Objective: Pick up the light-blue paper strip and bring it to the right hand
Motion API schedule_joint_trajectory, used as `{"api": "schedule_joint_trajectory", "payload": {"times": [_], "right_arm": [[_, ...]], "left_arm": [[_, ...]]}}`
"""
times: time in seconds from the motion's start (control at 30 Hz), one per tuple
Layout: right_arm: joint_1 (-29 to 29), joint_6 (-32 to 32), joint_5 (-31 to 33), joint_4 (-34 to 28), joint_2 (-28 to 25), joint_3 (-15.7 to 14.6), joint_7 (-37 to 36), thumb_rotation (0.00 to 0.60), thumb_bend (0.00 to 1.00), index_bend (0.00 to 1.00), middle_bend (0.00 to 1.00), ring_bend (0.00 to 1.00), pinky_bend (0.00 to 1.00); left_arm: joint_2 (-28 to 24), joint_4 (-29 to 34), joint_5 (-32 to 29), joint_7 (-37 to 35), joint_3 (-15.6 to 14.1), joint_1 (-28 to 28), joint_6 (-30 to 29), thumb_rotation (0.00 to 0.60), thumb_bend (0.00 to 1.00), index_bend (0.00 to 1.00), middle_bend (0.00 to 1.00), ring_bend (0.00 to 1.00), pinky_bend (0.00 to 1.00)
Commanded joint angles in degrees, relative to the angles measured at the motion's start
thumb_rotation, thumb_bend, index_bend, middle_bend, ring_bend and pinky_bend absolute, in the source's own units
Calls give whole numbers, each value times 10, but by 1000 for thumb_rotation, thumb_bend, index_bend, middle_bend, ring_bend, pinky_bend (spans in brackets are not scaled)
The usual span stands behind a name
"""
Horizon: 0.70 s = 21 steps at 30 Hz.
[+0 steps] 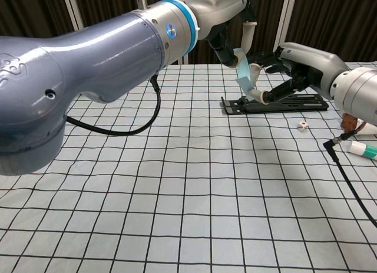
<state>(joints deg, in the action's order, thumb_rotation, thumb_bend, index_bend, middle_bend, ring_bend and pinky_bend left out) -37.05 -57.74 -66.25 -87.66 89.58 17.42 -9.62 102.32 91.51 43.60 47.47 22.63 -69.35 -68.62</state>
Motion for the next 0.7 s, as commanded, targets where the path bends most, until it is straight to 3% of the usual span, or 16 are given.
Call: {"api": "schedule_joint_trajectory", "payload": {"times": [0.03, 0.2, 0.43, 0.6, 0.67, 0.7], "right_arm": [[0, -1, 1, 3, 0, -3, 6, 600, 415, 716, 113, 0, 0], [3, 6, 10, 26, 3, -15, 20, 600, 415, 730, 117, 0, 0], [15, 14, 16, 61, 5, -38, 31, 600, 415, 731, 117, 0, 0], [25, 2, 3, 65, 3, -48, 41, 600, 405, 719, 120, 0, 0], [28, -2, -2, 64, 0, -53, 45, 600, 358, 665, 107, 0, 0], [29, -1, -3, 64, -2, -55, 47, 600, 288, 565, 84, 0, 0]], "left_arm": [[-3, 5, 2, 2, 1, 0, -3, 600, 611, 888, 0, 0, 0], [-21, 23, 9, -2, 10, 4, -12, 600, 611, 888, 0, 0, 0], [-84, 81, 12, 0, 25, 31, -44, 600, 611, 888, 0, 0, 0], [-135, 119, 15, -14, 7, 72, -59, 600, 611, 888, 0, 0, 0], [-155, 129, 19, -23, -11, 93, -63, 600, 611, 887, 0, 0, 0], [-160, 131, 19, -26, -16, 99, -63, 600, 610, 886, 0, 0, 0]]}}
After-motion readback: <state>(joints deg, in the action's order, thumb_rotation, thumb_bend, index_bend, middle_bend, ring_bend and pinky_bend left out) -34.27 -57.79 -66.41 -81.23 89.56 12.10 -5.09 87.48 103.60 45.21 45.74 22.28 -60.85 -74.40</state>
